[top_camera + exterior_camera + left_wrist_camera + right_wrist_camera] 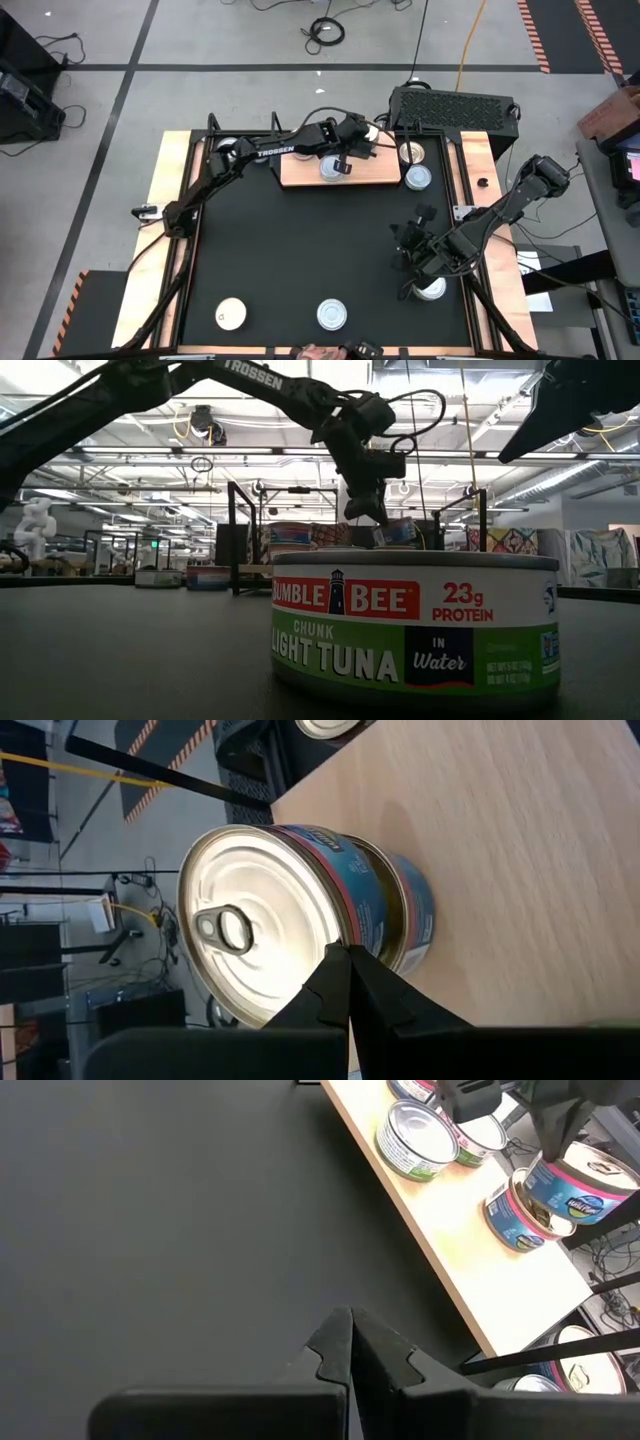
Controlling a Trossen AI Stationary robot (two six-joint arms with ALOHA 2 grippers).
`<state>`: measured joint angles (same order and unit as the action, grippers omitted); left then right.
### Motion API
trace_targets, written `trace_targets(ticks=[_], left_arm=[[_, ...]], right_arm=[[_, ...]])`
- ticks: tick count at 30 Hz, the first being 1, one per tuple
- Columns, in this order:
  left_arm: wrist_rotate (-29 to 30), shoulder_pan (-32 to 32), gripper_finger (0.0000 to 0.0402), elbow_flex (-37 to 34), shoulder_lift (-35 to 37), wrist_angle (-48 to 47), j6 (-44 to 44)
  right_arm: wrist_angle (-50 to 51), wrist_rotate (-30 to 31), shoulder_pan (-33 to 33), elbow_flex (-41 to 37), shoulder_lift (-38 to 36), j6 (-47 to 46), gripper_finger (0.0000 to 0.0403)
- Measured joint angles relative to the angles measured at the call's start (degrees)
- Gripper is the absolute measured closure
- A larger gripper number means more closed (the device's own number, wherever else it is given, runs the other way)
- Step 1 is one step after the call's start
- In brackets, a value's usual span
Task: Stack canned seafood by type on shelf
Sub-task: Stack the bottom left blue tuna can on top of the blue tuna can on the shelf
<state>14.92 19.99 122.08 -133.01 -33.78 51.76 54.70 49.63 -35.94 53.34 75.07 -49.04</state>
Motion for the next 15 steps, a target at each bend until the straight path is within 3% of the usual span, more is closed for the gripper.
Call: trace_targets(ticks=[15], left_arm=[[-0.13,0.0,0.0402,0.0,0.07,-1.6,0.11]], right_arm=[[-0.11,0.02,-0.02,0.0,0.0,-0.02,0.0403]])
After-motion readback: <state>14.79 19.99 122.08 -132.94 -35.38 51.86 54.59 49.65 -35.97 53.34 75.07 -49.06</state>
